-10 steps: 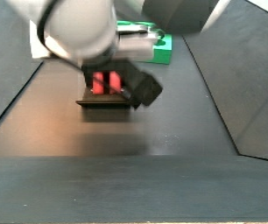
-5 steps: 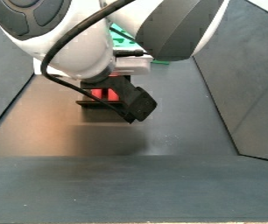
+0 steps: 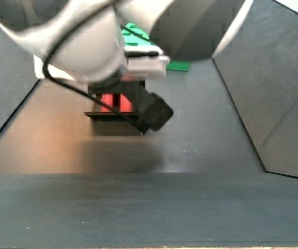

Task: Pick up the square-circle object. Move up. Place the square-circle object on the fixture. Regrasp the square-circle object. Move to above the board. Insert the square-circle object.
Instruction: Regrasp the square-circle object.

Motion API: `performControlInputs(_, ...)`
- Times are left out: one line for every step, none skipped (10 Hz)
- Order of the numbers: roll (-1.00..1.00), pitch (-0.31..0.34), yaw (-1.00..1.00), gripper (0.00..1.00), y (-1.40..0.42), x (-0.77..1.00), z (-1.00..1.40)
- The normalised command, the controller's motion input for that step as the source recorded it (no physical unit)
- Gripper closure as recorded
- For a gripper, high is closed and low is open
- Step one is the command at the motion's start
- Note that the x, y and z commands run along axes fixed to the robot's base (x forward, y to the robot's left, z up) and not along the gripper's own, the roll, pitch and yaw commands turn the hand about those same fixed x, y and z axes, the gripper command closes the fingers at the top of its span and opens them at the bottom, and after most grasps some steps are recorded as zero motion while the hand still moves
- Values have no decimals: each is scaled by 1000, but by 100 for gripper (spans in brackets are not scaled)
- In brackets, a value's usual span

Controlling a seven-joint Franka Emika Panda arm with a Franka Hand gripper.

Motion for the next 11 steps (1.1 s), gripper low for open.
performControlInputs(35, 40, 23, 0, -1, -28, 1000)
performControlInputs(53, 50, 17, 0, -4, -31, 1000)
performControlInputs(60, 69, 4, 0, -2, -36, 1000)
performControlInputs(55, 77, -3, 0, 2, -35, 933)
performControlInputs(45, 81, -17, 0, 6, -28, 699)
performControlInputs(44, 79, -24, 0, 4, -22, 514)
performControlInputs(44, 74, -33, 0, 3, -22, 329)
performControlInputs(1000, 44, 16, 0, -816, -100, 957)
performControlInputs(1000, 41, 16, 0, -785, -88, 801)
performControlInputs(1000, 31, 15, 0, -663, -102, 665)
performControlInputs(1000, 21, 14, 0, -458, -113, 416)
